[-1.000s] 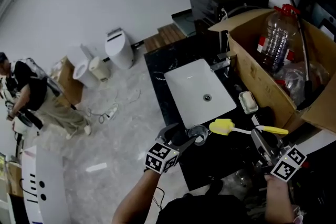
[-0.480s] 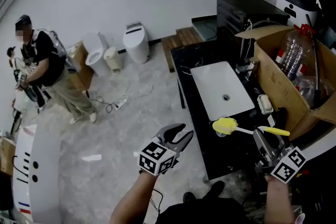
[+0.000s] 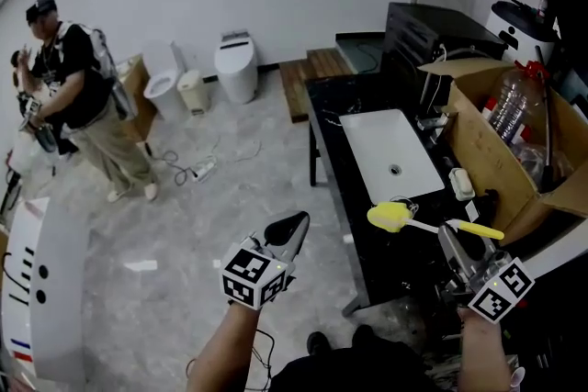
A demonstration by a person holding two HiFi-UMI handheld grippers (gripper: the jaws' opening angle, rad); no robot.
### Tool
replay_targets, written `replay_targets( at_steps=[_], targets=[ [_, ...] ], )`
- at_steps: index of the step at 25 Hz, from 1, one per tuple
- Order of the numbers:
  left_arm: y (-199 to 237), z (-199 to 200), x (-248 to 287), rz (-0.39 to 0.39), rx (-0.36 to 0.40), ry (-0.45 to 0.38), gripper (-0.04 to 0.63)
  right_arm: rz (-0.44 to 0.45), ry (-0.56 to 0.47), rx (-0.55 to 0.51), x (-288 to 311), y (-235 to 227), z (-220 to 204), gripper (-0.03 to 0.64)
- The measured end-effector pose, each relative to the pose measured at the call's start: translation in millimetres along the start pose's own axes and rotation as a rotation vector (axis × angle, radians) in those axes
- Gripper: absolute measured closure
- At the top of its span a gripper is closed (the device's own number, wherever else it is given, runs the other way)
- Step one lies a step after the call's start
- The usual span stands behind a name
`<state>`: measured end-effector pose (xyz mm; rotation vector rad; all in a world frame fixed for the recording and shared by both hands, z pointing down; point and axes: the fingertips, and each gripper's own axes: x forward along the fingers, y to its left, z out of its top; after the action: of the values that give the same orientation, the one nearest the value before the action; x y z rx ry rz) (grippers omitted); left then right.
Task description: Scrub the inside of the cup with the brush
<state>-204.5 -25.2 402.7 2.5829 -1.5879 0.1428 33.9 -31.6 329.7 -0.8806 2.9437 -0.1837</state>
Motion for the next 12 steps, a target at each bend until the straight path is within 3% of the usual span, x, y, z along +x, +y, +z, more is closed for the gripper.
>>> replay_targets(
  at_steps=[7, 12],
  targets=[
    [12.1, -1.3, -8.4, 0.114, 0.029, 0.023, 0.577, 0.012, 0.005, -0.006, 8.5, -8.9, 5.1, 0.577],
    [7.6, 3.2, 6.1, 0.124, 0.016, 0.004, 0.577, 0.024, 0.012, -0.010, 3.8, -20.4, 5.9, 0.577]
  ],
)
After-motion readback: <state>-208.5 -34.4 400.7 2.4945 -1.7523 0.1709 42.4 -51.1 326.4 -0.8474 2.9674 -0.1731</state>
